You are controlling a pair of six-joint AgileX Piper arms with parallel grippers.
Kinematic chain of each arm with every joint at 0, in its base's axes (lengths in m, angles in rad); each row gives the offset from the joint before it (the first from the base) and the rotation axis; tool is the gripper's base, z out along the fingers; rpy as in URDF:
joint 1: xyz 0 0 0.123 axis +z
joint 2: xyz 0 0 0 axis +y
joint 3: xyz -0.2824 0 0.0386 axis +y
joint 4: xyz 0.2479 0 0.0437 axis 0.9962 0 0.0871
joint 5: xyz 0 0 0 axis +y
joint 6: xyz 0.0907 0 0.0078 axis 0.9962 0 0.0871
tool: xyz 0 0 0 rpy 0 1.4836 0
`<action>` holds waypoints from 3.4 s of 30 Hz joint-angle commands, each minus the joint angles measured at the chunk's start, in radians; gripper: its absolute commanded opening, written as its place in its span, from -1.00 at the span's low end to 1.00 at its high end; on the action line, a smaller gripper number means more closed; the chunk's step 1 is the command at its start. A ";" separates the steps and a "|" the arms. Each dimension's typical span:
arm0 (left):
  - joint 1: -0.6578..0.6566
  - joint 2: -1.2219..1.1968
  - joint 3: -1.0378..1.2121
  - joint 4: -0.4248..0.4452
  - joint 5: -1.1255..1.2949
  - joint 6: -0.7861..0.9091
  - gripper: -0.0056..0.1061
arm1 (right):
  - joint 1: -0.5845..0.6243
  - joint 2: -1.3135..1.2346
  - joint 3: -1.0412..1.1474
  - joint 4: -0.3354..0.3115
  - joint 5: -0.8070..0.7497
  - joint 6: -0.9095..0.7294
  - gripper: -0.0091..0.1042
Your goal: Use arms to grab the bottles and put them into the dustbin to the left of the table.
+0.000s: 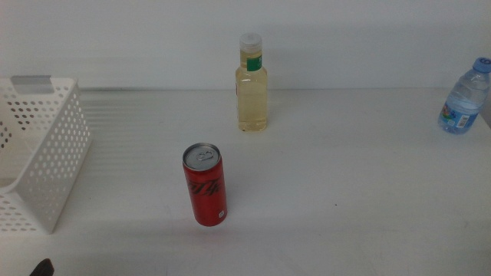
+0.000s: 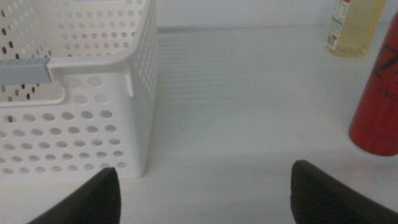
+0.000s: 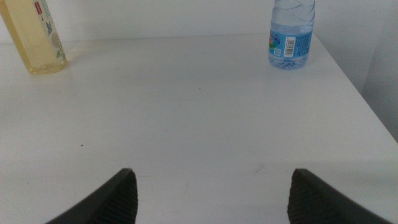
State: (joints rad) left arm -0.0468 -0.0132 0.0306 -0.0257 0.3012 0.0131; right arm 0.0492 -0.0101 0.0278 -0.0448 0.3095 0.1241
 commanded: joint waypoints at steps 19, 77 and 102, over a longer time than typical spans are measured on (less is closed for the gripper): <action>-0.475 0.863 0.004 -0.073 -0.996 -0.013 0.71 | -0.007 -0.027 -0.008 -0.013 -0.073 -0.007 0.27; -0.531 1.436 -0.247 0.019 -1.388 -0.067 0.71 | -0.007 -0.027 -0.008 -0.013 -0.073 -0.007 0.27; -0.531 1.812 -0.446 0.003 -1.617 -0.089 0.71 | -0.007 -0.027 -0.008 -0.013 -0.073 -0.007 0.27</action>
State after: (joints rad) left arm -0.5732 1.8145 -0.3909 -0.0113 -1.1356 -0.0623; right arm 0.0492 -0.0101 0.0278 -0.0448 0.3095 0.1241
